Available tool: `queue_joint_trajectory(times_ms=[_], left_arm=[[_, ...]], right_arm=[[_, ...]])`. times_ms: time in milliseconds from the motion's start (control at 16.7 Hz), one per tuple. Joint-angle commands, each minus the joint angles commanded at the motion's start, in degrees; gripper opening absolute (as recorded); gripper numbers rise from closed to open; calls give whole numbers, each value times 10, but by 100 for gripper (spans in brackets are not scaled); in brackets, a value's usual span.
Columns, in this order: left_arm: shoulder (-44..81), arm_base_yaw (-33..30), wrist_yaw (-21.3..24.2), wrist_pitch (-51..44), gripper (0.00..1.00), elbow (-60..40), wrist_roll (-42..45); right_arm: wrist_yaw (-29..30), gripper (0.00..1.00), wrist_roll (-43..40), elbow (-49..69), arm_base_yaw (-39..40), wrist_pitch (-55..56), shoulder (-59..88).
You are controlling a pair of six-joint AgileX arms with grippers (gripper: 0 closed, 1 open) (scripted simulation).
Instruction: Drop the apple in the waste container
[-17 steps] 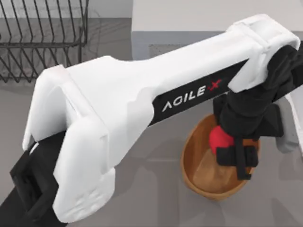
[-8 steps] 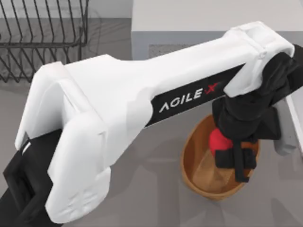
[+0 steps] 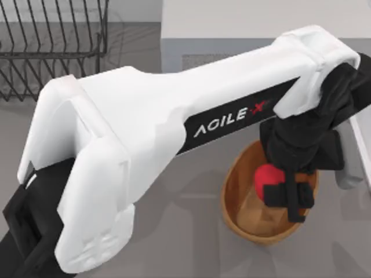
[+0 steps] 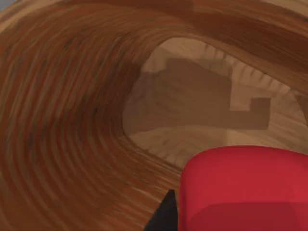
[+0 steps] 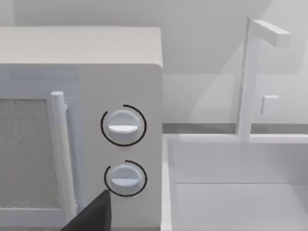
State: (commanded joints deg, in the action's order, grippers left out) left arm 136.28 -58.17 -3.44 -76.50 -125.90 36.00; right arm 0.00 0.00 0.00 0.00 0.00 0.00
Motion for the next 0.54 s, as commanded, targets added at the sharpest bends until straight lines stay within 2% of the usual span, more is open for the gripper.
queue_joint_trajectory(times_ms=[180, 540], left_arm=[[0, 0, 0, 0, 98, 0, 0], [0, 0, 0, 0, 100, 0, 0]], right_arm=[[0, 100, 0, 0, 0, 0, 0], [0, 100, 0, 0, 0, 0, 0]])
